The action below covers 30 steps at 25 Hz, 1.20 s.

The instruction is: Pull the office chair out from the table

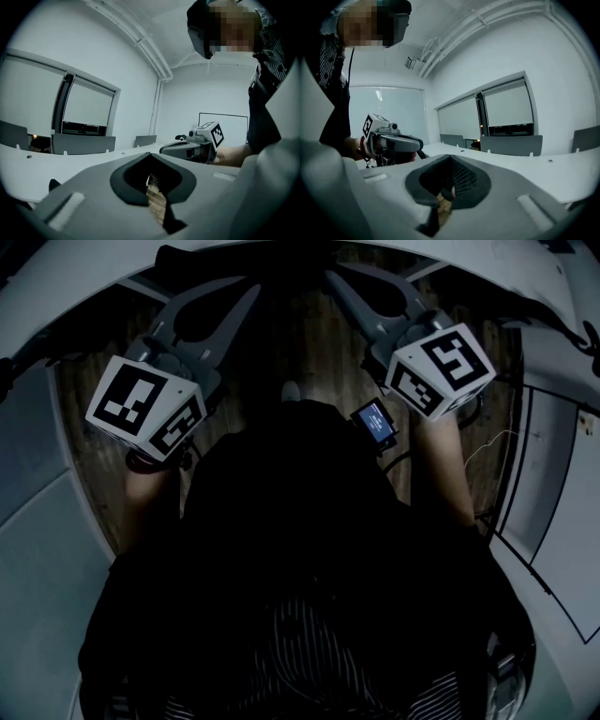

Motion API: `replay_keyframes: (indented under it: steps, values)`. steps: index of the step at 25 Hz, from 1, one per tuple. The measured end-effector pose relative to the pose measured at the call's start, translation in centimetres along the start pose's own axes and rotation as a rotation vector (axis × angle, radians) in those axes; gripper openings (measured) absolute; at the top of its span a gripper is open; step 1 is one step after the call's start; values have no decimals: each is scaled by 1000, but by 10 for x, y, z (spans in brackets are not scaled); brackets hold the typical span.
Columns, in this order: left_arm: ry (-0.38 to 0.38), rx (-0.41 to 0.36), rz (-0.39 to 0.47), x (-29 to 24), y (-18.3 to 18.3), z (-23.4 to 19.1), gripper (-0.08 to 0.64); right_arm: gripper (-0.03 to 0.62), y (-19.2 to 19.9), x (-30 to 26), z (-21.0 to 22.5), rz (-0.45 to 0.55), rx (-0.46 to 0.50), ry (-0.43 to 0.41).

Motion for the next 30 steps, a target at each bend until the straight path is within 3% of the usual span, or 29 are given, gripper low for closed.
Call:
replay_keyframes:
  steps: [5,11,16,22,27,30]
  values:
    - [-18,-4,-13,0,-3,19,3,2,2,20,-2,2,-11,-22]
    - [-44,31,-60,-6,12,-8,3,2,14,-8,8,-26,-31,-66]
    - [-57,56,-99,-9,21,-3,3,2,21,-14,18,-41,-60,-92]
    - [-1,17,-82,11,10,1,3,2,-9,-10,-5,-6,1,-48]
    - [127,-62,-147,-3,9,15,3,2,-14,5,-7,-4,20,-21]
    - [176,-67,-178,-5,5,13,3,2,-21,4,-4,-6,24,1]
Point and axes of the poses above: the fingertips, and each gripper's own axes: x backward along the fingers, z to its right, y out of its underside, the point moved 7 cm from there along x, backward along the fingers, and after that the axes turned 12 degrees about y, right-handed, at the moved point
